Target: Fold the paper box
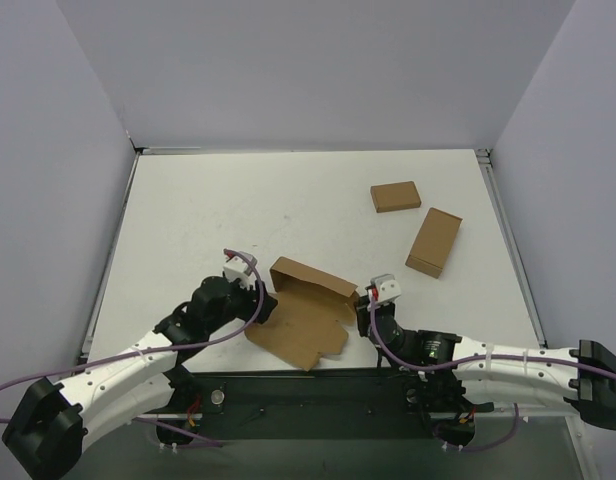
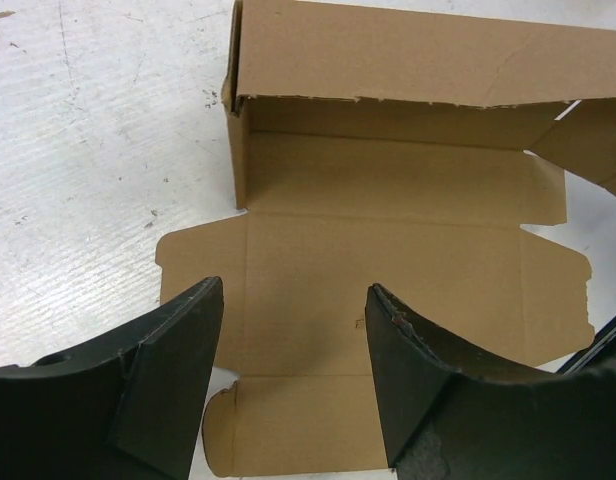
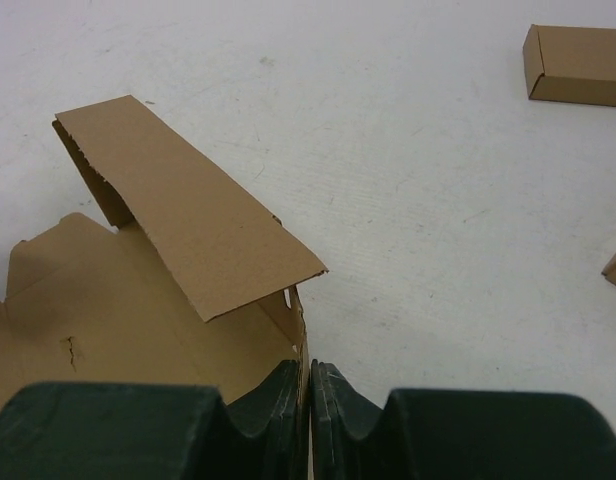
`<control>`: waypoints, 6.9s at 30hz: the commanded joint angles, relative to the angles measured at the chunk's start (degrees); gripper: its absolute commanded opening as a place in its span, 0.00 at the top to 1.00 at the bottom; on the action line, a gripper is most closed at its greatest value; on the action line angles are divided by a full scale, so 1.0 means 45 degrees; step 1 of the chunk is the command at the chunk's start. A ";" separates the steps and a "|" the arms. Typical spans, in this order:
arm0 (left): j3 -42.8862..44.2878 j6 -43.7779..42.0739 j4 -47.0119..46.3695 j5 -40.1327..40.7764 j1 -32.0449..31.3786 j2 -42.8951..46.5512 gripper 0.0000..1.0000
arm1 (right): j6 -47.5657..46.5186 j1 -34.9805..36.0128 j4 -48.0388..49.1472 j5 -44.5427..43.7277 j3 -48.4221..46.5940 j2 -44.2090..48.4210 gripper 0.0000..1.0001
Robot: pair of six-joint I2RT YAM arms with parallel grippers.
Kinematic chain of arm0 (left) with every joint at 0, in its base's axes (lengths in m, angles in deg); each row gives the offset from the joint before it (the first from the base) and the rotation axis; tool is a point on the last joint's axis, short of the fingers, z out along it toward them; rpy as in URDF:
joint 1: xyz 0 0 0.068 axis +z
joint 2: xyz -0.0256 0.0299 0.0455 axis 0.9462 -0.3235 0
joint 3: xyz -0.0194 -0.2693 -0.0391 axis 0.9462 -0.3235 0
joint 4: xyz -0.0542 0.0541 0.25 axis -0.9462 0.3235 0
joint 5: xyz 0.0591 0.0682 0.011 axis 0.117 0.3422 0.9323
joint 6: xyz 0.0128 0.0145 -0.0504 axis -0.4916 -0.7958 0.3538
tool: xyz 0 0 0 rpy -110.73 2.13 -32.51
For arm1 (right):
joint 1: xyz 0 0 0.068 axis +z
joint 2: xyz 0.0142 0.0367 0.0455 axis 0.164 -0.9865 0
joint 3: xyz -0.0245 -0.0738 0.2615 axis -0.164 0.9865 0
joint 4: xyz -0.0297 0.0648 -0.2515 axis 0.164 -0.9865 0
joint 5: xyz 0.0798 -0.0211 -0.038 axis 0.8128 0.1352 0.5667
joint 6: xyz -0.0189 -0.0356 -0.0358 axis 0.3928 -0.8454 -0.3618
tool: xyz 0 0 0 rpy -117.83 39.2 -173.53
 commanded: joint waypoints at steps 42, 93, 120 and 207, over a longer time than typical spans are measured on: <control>0.0604 -0.3112 -0.9636 -0.0245 0.0459 -0.7597 0.90 | 0.3689 -0.1144 -0.4198 0.0878 -0.1298 0.2613 0.17; 0.0526 -0.2721 -0.7663 0.5419 -0.1514 -0.6309 0.98 | 1.0368 -0.4368 -0.4921 0.6310 -0.5813 -0.4535 0.35; -0.0139 -0.2017 -0.7254 0.5692 -0.1651 -0.5156 0.99 | 1.0487 -0.3332 -0.4293 0.4844 -0.6573 -0.5787 0.30; 0.0368 -0.2721 -0.6964 0.6276 -0.2139 -0.5800 1.00 | 0.7593 -0.5111 -0.4506 0.4533 -0.5362 -0.4303 0.19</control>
